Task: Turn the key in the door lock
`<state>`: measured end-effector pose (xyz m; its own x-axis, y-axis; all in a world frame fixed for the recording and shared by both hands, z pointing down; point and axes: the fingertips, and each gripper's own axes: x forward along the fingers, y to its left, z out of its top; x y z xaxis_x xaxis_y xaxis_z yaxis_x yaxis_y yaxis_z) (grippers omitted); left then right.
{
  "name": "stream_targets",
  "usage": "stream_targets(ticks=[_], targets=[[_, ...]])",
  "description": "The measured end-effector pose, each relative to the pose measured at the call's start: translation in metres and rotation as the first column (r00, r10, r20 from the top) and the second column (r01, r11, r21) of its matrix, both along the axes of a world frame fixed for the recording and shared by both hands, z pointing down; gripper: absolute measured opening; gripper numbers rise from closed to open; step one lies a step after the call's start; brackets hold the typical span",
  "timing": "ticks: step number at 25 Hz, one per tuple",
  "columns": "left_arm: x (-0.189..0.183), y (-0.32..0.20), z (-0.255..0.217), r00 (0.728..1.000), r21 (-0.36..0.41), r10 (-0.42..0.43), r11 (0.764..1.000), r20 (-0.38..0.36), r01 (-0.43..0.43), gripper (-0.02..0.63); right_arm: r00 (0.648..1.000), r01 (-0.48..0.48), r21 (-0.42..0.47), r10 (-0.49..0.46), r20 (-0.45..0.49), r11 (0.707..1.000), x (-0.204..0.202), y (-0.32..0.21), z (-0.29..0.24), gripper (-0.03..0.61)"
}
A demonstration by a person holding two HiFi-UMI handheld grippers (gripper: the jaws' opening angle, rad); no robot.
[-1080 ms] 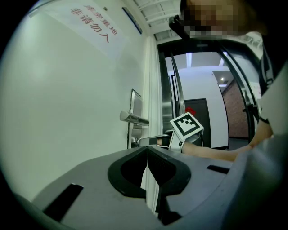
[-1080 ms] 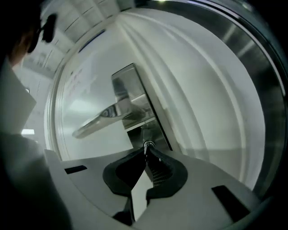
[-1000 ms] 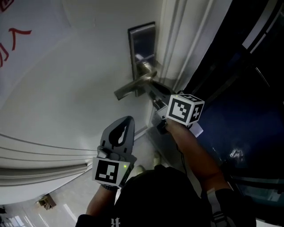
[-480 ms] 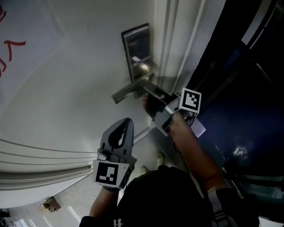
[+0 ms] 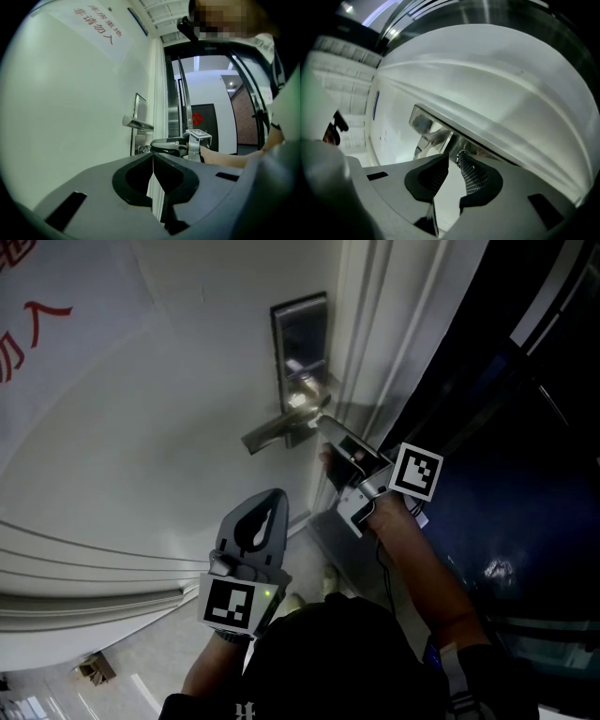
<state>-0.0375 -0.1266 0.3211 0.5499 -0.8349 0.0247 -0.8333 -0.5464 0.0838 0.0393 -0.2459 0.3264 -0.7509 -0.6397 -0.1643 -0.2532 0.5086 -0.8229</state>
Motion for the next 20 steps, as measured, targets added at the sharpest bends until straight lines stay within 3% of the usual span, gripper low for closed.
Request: stream_targets(ticks=[2,3,4,6,9,12,14,15,17,20], targets=[[0.001,0.002,0.000,1.000,0.003,0.006,1.000,-0.003,-0.006,0.008,0.975,-0.006,0.159,0.041,-0.218,0.987,-0.001,0.007,-0.007,0.063],[0.002,0.003,-0.001,1.000,0.003,0.008,1.000,-0.005,-0.008,0.008,0.932,0.003,0.253,0.089,-0.351,0.967,-0.001,0.010,-0.009,0.063],[0.002,0.003,-0.001,1.000,0.003,0.010,1.000,-0.007,-0.010,0.008,0.863,0.030,0.352,0.154,-0.481,0.935,-0.002,0.014,-0.010,0.063],[0.002,0.005,-0.001,1.000,0.003,0.012,1.000,-0.010,-0.012,0.008,0.681,0.138,0.520,0.301,-0.668,0.843,-0.007,0.020,-0.012,0.063],[0.002,0.007,-0.001,1.000,0.007,0.014,1.000,-0.011,-0.014,0.008,0.419,0.336,0.627,0.484,-0.768,0.703,-0.019,0.027,-0.008,0.063],[0.000,0.008,-0.001,1.000,0.006,0.010,1.000,-0.015,-0.010,0.008,0.159,0.522,0.655,0.692,-0.704,0.547,-0.024,0.028,-0.001,0.071],[-0.001,0.009,-0.001,1.000,0.006,0.007,1.000,-0.016,-0.007,0.008,-0.008,0.663,0.621,0.833,-0.552,0.418,-0.027,0.027,0.004,0.083],[-0.002,0.009,-0.001,1.000,0.007,0.006,1.000,-0.017,-0.006,0.008,-0.072,0.727,0.580,0.882,-0.466,0.366,-0.029,0.025,0.008,0.089],[-0.003,0.009,-0.001,1.000,0.009,0.004,1.000,-0.021,-0.004,0.008,-0.157,0.819,0.485,0.933,-0.325,0.306,-0.031,0.019,0.018,0.102],[-0.006,0.009,-0.001,1.000,0.006,-0.002,1.000,-0.029,0.002,0.008,-0.214,0.873,0.397,0.955,-0.206,0.281,-0.033,0.007,0.026,0.106]])
